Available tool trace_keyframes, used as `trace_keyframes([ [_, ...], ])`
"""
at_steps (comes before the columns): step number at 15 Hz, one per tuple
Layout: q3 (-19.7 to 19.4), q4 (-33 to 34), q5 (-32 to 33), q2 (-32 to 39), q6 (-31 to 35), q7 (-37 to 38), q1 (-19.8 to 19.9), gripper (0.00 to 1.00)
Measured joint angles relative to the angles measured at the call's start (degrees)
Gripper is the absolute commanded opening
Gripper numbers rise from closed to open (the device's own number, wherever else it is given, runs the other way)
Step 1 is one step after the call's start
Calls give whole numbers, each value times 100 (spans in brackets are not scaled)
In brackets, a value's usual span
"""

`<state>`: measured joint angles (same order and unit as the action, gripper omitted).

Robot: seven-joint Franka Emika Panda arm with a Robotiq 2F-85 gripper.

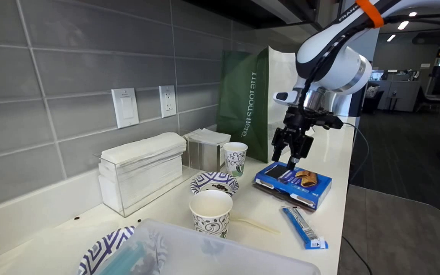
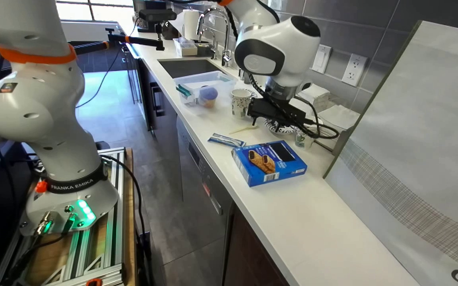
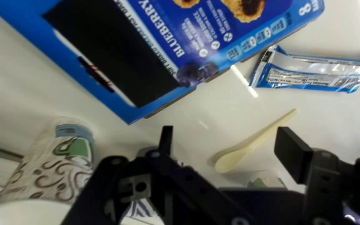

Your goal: Remove one sachet from the blue box

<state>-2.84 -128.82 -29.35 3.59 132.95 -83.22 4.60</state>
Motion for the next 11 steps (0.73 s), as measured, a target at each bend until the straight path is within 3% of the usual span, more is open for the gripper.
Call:
trace_keyframes([
  [4, -63, 12, 1281, -926, 10, 1715, 18, 100],
  [8, 112, 231, 2094, -1894, -1197, 3368, 352, 100],
  [11, 105, 267, 2239, -2266, -1619, 3885, 301, 100],
])
